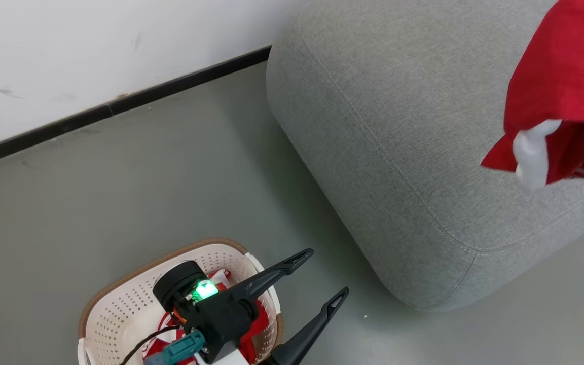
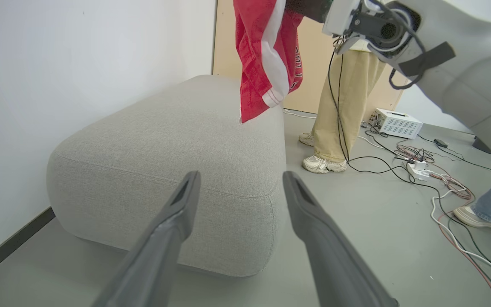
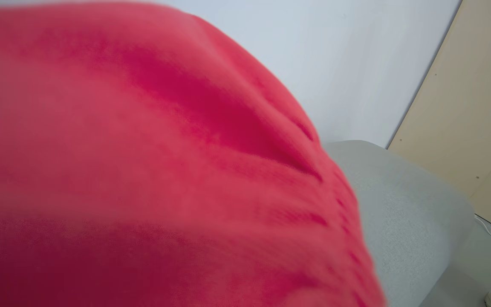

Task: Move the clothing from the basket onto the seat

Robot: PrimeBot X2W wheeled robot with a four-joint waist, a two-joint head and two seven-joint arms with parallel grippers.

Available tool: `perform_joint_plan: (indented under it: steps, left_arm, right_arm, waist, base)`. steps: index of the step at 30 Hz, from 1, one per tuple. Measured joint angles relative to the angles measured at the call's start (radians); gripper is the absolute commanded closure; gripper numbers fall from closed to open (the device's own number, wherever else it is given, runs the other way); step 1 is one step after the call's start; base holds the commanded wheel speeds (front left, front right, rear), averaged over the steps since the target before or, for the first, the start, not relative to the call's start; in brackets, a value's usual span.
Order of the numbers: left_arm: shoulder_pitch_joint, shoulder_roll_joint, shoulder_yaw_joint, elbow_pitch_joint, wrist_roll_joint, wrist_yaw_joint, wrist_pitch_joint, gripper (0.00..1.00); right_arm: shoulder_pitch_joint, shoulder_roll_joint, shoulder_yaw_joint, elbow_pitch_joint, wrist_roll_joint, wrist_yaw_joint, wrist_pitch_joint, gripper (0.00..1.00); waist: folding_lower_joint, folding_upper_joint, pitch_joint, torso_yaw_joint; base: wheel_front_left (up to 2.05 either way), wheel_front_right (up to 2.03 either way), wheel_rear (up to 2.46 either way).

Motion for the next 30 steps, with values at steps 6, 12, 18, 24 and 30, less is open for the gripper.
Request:
perform_joint_plan:
  steps: [6,12,18,24,30]
  left_arm:
    - [0.0,0.015,0.002,-0.026,0.008,0.012,0.015,0.0]
    - [-0.002,0.025,0.002,-0.057,0.02,0.016,0.033,0.0]
    - [-0.042,0.046,0.007,-0.088,0.038,0.016,0.065,0.0]
    - [-0.072,0.058,0.015,-0.108,0.045,0.016,0.078,0.0]
    - [-0.083,0.062,0.015,-0.119,0.052,0.016,0.087,0.0]
  right_arm:
    - [-0.122,-0.06,-0.008,0.023,0.0,0.0,0.043,1.0]
    - [-0.213,-0.077,-0.023,0.057,0.004,0.0,0.067,1.0]
    - [-0.304,-0.088,-0.065,0.149,0.01,0.0,0.085,1.0]
    - [-0.365,-0.09,-0.087,0.206,-0.001,0.0,0.086,1.0]
    - [-0.415,-0.093,-0.108,0.245,-0.016,0.0,0.085,1.0]
  waist:
    - [0.0,0.0,0.041,0.016]
    - [0.0,0.0,0.089,0.034]
    - [0.0,0.0,0.171,0.061]
    - [0.0001,0.0,0.23,0.083]
    - [0.0001,0.0,0.268,0.1]
  base:
    - [0.0,0.0,0.0]
    - [0.0,0.0,0.0]
    - [0.0,0.0,0.0]
    - [0.0,0.0,0.0]
    - [0.0,0.0,0.0]
